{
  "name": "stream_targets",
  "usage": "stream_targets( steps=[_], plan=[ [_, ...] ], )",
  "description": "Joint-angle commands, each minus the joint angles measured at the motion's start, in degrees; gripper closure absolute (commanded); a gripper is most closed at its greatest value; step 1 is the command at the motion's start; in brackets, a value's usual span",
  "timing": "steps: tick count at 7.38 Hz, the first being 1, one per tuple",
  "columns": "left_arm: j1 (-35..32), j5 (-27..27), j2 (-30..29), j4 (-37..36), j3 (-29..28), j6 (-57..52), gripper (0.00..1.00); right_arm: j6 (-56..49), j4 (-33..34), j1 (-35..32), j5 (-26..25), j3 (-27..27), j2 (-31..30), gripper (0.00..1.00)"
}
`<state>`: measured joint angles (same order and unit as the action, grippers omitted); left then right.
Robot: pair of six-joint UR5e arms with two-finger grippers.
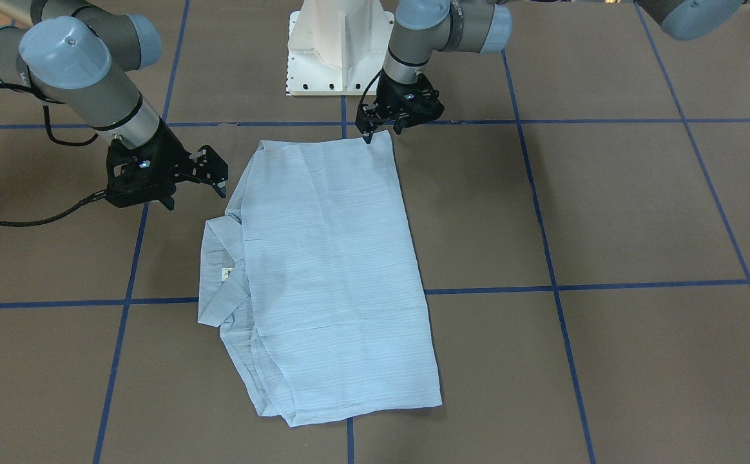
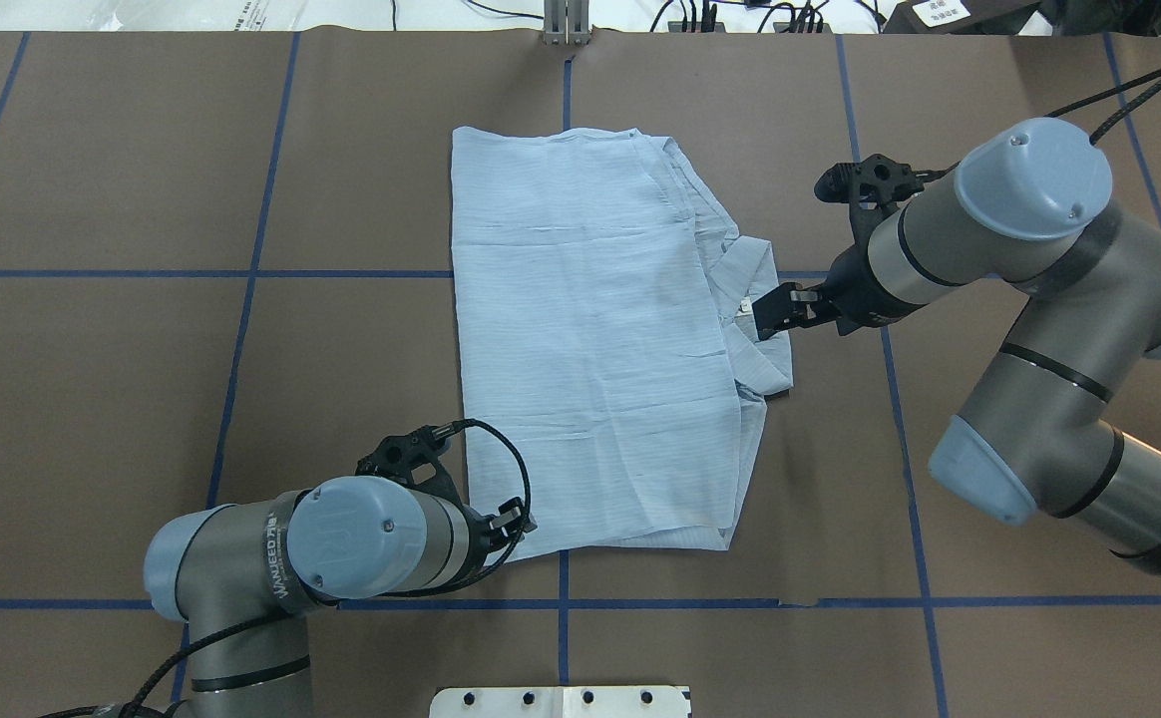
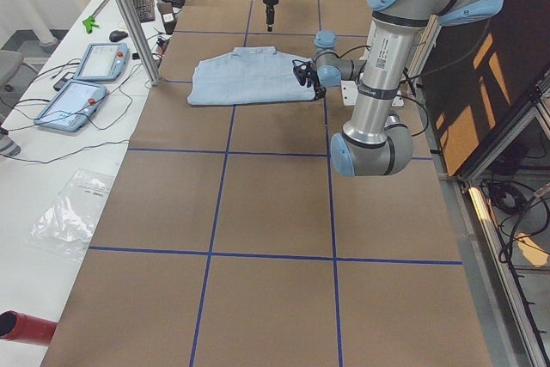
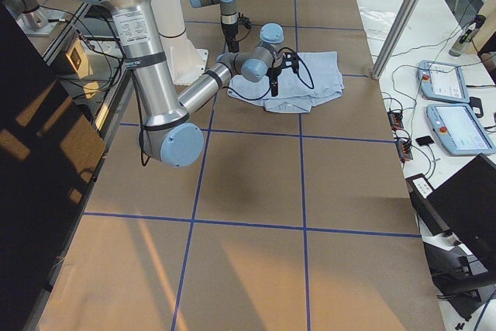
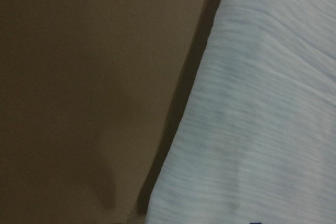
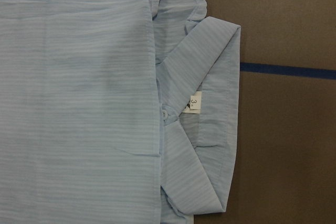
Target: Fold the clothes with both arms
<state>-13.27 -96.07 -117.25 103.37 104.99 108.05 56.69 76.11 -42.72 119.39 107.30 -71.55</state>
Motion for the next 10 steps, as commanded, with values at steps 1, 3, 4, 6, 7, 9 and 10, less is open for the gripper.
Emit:
stream_targets(
  steps=[1, 3, 4, 6, 7, 9, 10],
  plan=[
    [0.17, 0.0, -0.09, -0.02, -0.13, 0.05, 0.34, 0.0, 0.09, 0.0, 0.05, 0.28, -0.08, 0.0],
    [0.35, 0.0, -0.44, -0.02, -1.1, 0.05, 0.37, 0.0, 0.0, 0.0, -0.03, 0.19, -0.08, 0.0],
    [0.35, 0.0, -0.53, -0.02, -1.1, 0.05, 0.37, 0.0, 0.0, 0.0, -0.03, 0.19, -0.08, 0.0],
    [0.35, -0.09, -0.61, -0.02, -1.1, 0.14, 0.47, 0.0, 0.09, 0.0, -0.03, 0.19, -0.08, 0.0],
    [0.43, 0.0, -0.7, -0.02, -1.1, 0.14, 0.63, 0.0, 0.0, 0.0, -0.03, 0.28, -0.17, 0.0],
    [0.35, -0.09, -0.79, -0.02, -1.1, 0.14, 1.0, 0.18, 0.09, 0.0, 0.05, 0.89, -0.61, 0.0],
    [0.26, -0.17, -0.79, -0.02, -0.92, 0.14, 1.0, 2.09, 0.0, 0.0, 0.14, 1.33, -0.87, 0.0]
  ],
)
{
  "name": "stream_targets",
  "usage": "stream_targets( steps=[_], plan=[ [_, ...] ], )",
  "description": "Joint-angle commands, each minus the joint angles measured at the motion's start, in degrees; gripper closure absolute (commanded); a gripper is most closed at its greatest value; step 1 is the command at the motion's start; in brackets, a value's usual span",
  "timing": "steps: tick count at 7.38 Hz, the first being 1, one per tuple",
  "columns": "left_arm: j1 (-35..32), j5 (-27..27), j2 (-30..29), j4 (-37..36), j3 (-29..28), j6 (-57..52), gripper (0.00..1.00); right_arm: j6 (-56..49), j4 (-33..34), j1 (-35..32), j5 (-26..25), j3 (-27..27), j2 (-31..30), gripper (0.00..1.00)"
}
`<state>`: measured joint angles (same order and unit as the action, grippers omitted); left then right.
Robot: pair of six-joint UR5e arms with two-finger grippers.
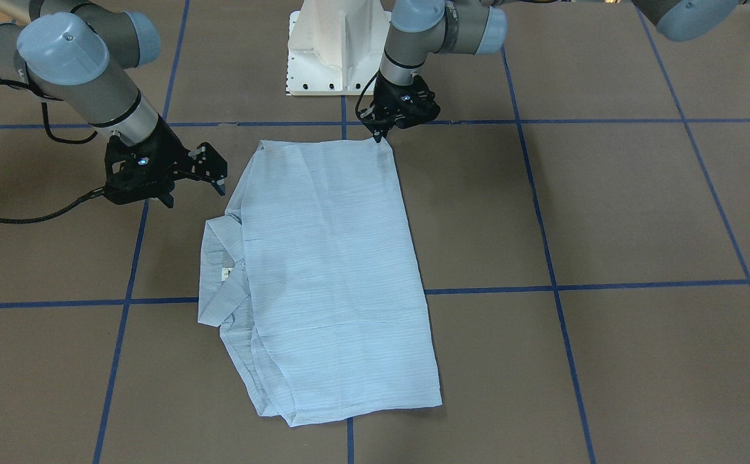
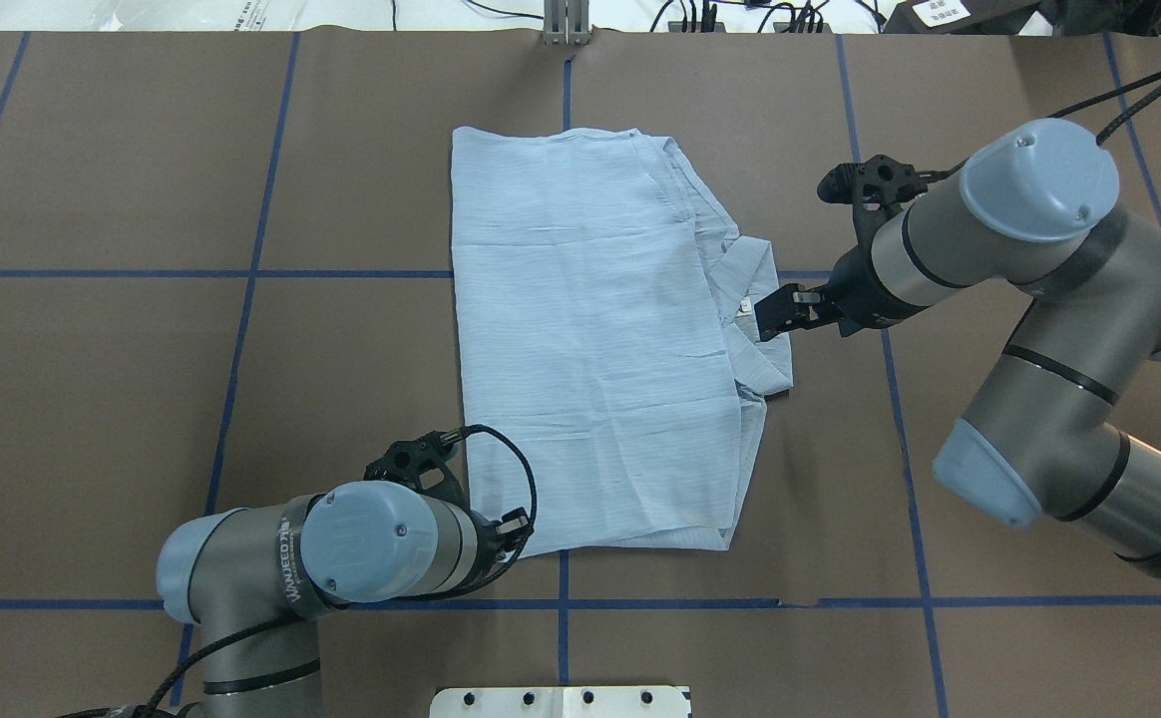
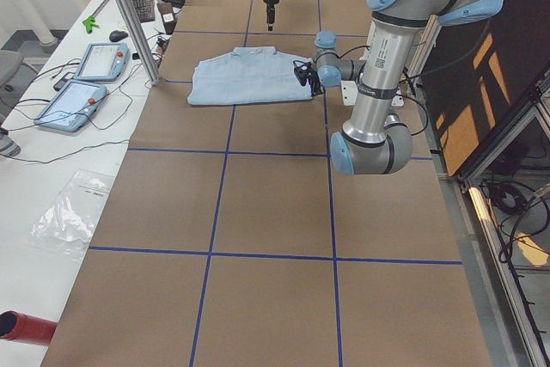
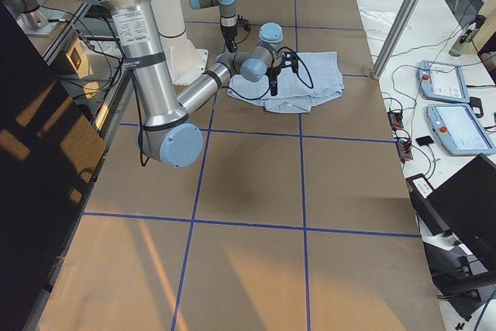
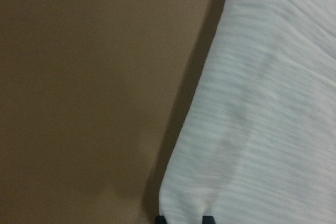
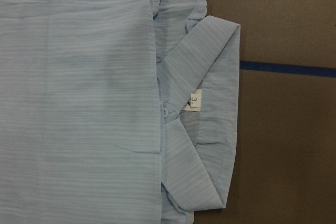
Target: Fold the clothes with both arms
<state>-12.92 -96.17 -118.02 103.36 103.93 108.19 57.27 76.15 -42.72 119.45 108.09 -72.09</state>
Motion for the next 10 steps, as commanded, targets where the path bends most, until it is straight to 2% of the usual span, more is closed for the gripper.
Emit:
stream_targets(
  steps=[1, 3, 6, 7, 9, 10],
  plan=[
    [-0.44, -0.34, -0.02, -0.09, 1.01, 0.0, 1.0, 2.84, -0.04, 0.52, 0.16, 0.8, -0.33, 0.0],
    [-1.06, -0.51, -0.11, -0.52, 1.89, -0.09, 1.0, 16.04, -0.04, 5.16, -1.23, 3.08, -0.24, 0.0],
    [-1.41, -0.51, -0.2, -0.44, 2.07, -0.17, 1.0, 33.3, 0.66, 17.01, -14.11, 3.88, -0.16, 0.0],
    [-1.58, -0.51, -0.37, -0.44, 2.07, -0.26, 1.0, 37.61, 0.84, 20.45, -15.9, 3.1, 0.02, 0.0],
    [-1.67, -0.6, -0.64, -0.44, 2.07, -0.26, 1.0, 39.76, 2.84, 22.58, -17.41, 2.13, -0.24, 0.0],
    [-1.67, -0.6, -0.64, -0.44, 2.07, -0.26, 1.0, 39.85, 6.86, 23.63, -17.41, 2.21, 0.45, 0.0]
  ],
)
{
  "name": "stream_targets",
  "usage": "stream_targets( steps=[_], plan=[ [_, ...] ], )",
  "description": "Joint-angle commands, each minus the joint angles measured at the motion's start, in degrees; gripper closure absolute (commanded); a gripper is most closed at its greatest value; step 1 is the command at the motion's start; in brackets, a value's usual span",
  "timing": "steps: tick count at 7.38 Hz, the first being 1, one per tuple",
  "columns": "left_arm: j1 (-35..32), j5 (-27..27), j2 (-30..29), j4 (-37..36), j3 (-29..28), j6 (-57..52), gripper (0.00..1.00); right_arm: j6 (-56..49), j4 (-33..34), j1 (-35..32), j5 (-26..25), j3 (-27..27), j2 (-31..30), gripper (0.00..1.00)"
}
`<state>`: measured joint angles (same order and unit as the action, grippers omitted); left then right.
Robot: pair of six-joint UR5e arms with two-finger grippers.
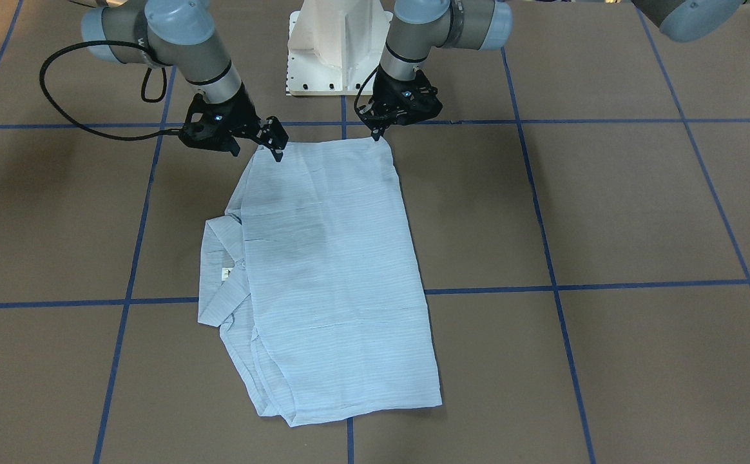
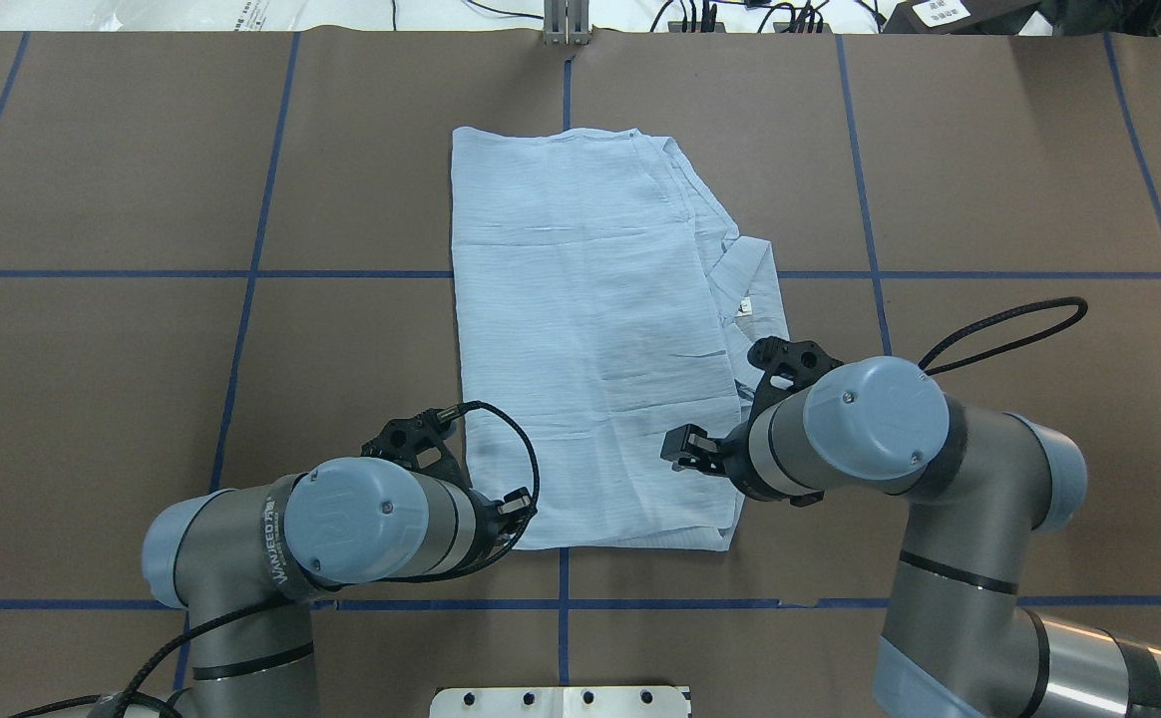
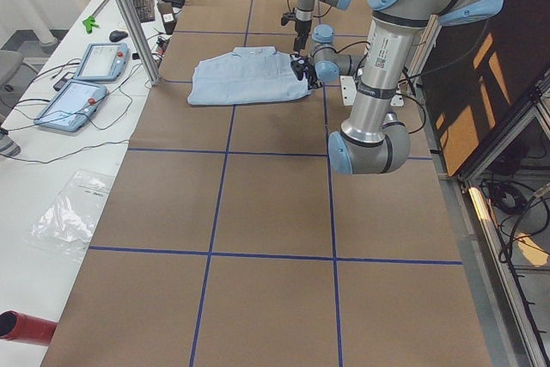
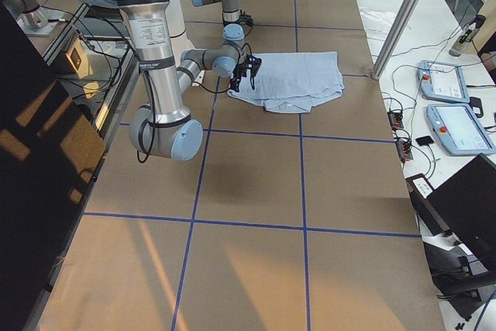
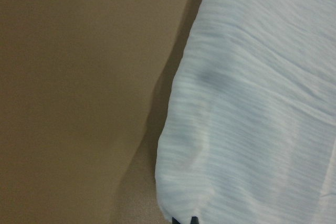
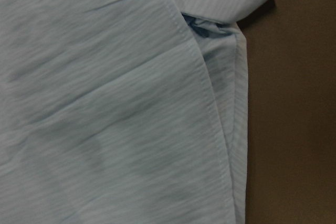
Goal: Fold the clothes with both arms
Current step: 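Grasp the shirt's near edge with both grippers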
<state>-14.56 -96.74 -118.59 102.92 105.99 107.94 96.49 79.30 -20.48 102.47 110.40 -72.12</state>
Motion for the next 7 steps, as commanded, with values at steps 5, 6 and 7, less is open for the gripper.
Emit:
stream_targets(
  steps=[5, 6, 7],
  plan=[
    [-0.03, -0.03, -0.06, 0.0, 0.0, -0.09, 1.0, 0.54, 4.02, 3.34, -1.14, -3.96, 2.59, 0.0],
    [-0.03, -0.03, -0.06, 0.0, 0.0, -0.01, 1.0, 0.54, 4.02, 3.34, -1.14, -4.05, 2.51, 0.01],
    [-0.03, -0.03, -0.06, 0.0, 0.0, -0.09, 1.0, 0.54, 4.02, 3.26, -1.14, -3.97, 2.51, 0.15]
  ],
)
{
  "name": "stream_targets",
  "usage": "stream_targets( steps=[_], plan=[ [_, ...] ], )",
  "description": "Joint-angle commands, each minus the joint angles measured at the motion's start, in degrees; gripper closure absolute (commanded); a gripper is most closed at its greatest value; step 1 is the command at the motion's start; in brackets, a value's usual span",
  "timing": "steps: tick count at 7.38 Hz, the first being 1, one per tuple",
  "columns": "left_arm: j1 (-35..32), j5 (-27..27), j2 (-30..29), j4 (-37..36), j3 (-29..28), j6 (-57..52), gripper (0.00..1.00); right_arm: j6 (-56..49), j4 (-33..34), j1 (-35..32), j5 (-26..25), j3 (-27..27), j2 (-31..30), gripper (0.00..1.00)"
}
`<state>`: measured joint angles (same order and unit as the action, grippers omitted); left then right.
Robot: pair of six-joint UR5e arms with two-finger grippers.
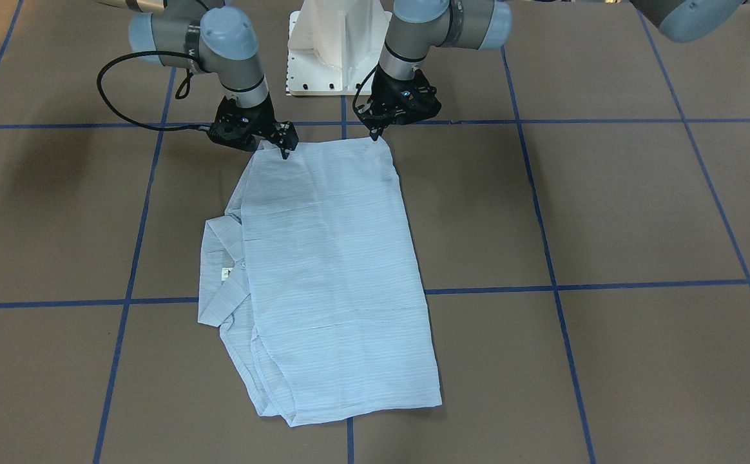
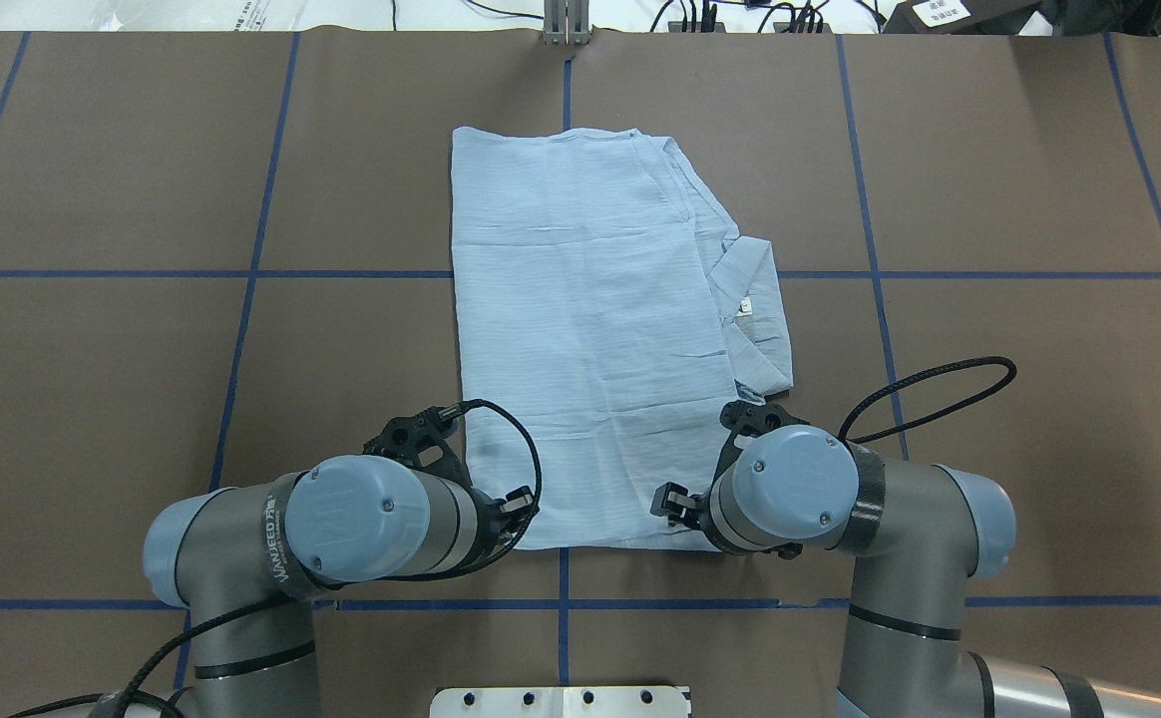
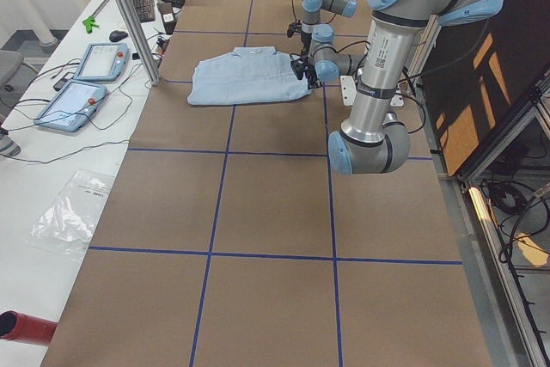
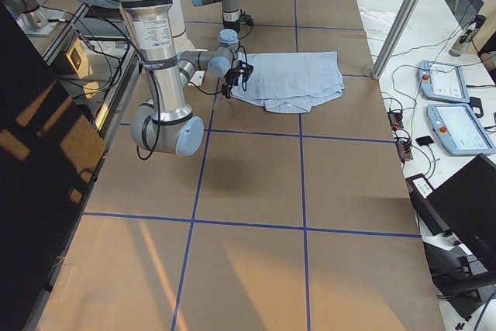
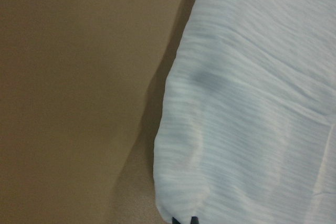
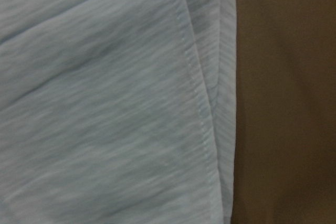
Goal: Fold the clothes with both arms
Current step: 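Grasp the shirt's near edge with both grippers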
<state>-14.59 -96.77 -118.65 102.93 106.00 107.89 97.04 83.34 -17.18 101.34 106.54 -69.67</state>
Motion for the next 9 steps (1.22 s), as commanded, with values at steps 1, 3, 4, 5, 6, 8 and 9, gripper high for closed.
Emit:
stream_targets(
  steps=[1, 3, 4, 5, 6, 8, 9],
  plan=[
    [0.0, 0.0, 0.0, -0.01, 0.0, 0.04, 1.0, -0.01, -0.02, -0.05, 0.08, -0.02, 0.06, 0.4],
    [0.0, 0.0, 0.0, 0.08, 0.0, 0.04, 1.0, -0.28, -0.02, -0.57, 0.52, 0.33, 0.15, 0.82],
    [-0.09, 0.0, 0.0, -0.01, 0.0, -0.04, 1.0, -0.36, 0.06, -1.1, 0.79, 0.68, 0.41, 0.89],
    [0.0, 0.0, 0.0, -0.01, 0.0, -0.04, 1.0, -0.36, 0.33, -1.63, 0.96, 0.77, 0.85, 0.94],
    [0.0, 0.0, 0.0, 0.08, 0.0, -0.04, 1.0, -0.36, 0.5, -1.63, 0.96, 0.86, 1.2, 1.0],
    [-0.09, -0.09, 0.0, 0.08, 0.17, 0.04, 1.0, -0.01, 0.85, -2.42, 0.87, 3.22, 1.29, 1.0],
    [-0.17, 0.0, 0.17, -0.01, 1.66, -0.04, 1.0, -0.1, 1.12, -2.51, 1.05, 3.67, 1.03, 1.0]
  ],
)
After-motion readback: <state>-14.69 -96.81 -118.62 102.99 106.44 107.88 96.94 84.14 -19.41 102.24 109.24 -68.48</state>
